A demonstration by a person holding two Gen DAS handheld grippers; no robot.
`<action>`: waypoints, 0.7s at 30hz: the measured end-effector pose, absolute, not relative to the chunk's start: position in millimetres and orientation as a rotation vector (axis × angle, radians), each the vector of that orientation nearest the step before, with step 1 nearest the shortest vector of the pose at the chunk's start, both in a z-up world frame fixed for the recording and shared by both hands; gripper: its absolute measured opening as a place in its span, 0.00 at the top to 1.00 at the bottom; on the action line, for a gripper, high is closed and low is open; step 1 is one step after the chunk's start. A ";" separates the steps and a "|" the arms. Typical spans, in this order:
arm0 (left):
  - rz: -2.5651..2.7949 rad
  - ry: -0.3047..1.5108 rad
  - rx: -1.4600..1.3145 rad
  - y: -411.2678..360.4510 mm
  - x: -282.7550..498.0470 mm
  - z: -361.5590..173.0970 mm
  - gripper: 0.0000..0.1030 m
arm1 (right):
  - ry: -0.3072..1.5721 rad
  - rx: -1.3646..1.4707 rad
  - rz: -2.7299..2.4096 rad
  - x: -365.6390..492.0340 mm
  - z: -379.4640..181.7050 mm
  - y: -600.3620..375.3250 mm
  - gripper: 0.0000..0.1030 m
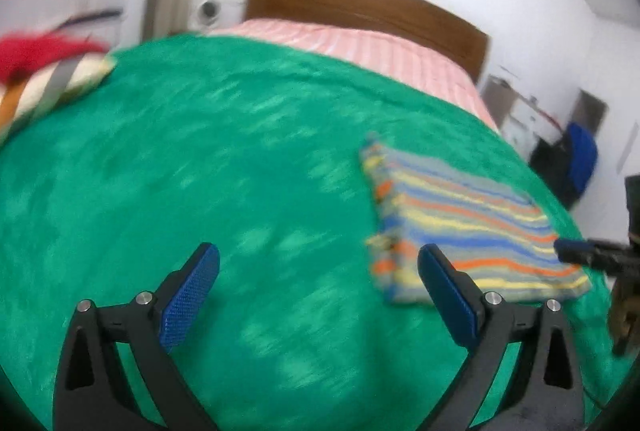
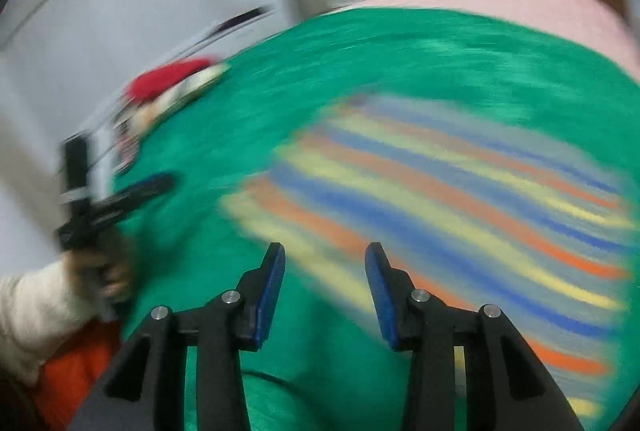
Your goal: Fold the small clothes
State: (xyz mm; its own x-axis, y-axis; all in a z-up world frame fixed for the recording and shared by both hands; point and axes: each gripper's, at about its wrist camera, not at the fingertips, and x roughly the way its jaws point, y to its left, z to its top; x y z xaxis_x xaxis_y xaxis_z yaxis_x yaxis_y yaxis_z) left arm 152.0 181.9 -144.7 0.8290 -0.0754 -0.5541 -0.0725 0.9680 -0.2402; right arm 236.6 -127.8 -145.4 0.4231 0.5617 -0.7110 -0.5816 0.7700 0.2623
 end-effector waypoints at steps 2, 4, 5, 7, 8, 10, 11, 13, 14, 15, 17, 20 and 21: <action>-0.043 0.629 -0.188 157.9 170.3 -140.3 0.04 | 0.902 -0.007 0.602 249.8 -146.7 -173.1 0.57; -0.070 0.658 -0.109 128.6 188.4 -144.4 0.04 | 0.958 -0.004 0.559 255.3 -159.2 -211.0 0.57; -0.076 0.685 -0.077 117.8 196.1 -150.8 0.04 | 0.993 -0.017 0.538 252.2 -171.4 -222.6 0.57; -0.033 0.882 0.035 99.9 219.6 -183.6 0.09 | 1.087 -0.035 0.518 240.2 -198.9 -233.0 0.61; -0.031 0.933 0.041 100.6 223.4 -194.1 0.10 | 1.086 -0.034 0.501 227.2 -209.3 -244.2 0.61; -0.048 0.918 -0.044 113.2 220.4 -194.4 0.07 | 1.033 0.016 0.492 210.9 -213.7 -265.7 0.61; -0.051 0.922 -0.057 115.2 220.7 -194.6 0.06 | 1.023 0.032 0.485 204.5 -215.3 -270.4 0.61; -0.061 0.909 -0.062 114.6 218.9 -194.8 0.06 | 0.988 0.042 0.471 195.7 -216.0 -276.6 0.61; -0.058 0.898 -0.055 112.7 216.7 -194.8 0.06 | 0.978 0.037 0.464 193.9 -216.0 -274.6 0.61; -0.054 0.889 -0.054 111.4 214.5 -194.6 0.06 | 0.972 0.030 0.458 194.0 -216.3 -272.3 0.61; -0.049 0.878 -0.055 112.4 211.5 -195.6 0.05 | 0.969 0.029 0.454 190.7 -215.2 -272.2 0.61; -0.050 0.865 -0.062 118.9 212.2 -195.9 0.05 | 0.966 0.050 0.461 187.6 -214.6 -275.8 0.61; -0.050 0.863 -0.061 118.6 212.5 -196.1 0.05 | 0.965 0.052 0.461 190.4 -214.5 -271.2 0.61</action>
